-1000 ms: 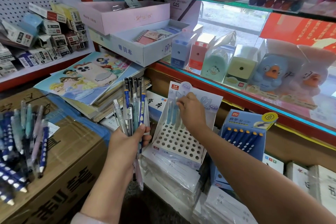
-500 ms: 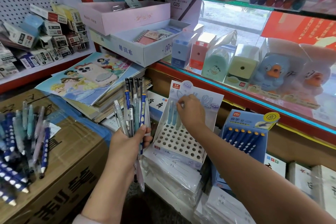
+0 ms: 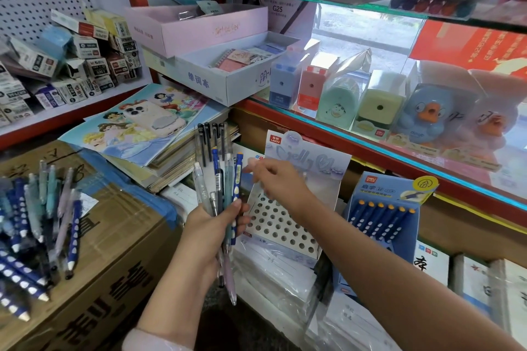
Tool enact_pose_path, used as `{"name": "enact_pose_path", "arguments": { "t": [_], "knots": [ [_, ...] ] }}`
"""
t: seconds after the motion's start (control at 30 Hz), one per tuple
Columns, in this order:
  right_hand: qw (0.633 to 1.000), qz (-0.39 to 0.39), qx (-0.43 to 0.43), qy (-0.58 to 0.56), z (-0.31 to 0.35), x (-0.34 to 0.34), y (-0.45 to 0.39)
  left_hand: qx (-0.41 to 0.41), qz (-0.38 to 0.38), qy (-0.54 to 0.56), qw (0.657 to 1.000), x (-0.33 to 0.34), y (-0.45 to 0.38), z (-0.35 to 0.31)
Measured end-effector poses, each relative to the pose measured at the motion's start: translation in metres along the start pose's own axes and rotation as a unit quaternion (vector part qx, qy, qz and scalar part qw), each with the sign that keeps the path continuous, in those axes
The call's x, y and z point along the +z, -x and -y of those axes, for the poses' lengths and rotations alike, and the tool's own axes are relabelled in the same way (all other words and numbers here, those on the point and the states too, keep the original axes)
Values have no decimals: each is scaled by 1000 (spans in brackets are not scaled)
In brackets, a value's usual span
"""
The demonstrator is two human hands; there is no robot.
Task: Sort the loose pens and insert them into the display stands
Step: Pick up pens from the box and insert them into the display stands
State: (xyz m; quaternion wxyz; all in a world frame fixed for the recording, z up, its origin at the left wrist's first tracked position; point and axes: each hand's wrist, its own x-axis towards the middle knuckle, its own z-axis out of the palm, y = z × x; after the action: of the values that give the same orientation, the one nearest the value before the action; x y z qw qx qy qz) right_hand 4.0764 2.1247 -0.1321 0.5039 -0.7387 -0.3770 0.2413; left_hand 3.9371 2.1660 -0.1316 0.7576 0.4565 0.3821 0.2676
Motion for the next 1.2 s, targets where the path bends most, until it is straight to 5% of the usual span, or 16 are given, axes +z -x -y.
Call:
{"name": "enact_pose_path", "arguments": {
  "t": [0.13, 0.33, 0.5, 0.63, 0.8, 0.97, 1.2],
  "knots": [
    [992, 80, 21, -95, 8, 2, 11, -7, 18, 3, 1000, 6, 2, 2],
    [978, -37, 61, -198, 10, -44, 26, -44, 35, 29, 998, 13, 6, 7],
    [981, -191, 8, -35, -16, -107, 53, -54, 42, -42, 997, 24, 8, 22],
    [966, -243, -4, 83, -49, -129, 82, -37, 64, -108, 991, 43, 12, 28],
    [953, -257, -22, 156, -81, -127, 102, -31, 55, -141, 988, 56, 9, 33],
    [941, -318, -24, 114, -85, -133, 108, -33, 47, -151, 987, 56, 5, 37],
    [948, -241, -24, 206, -100, -115, 104, -38, 41, -152, 987, 57, 2, 42]
  ]
}}
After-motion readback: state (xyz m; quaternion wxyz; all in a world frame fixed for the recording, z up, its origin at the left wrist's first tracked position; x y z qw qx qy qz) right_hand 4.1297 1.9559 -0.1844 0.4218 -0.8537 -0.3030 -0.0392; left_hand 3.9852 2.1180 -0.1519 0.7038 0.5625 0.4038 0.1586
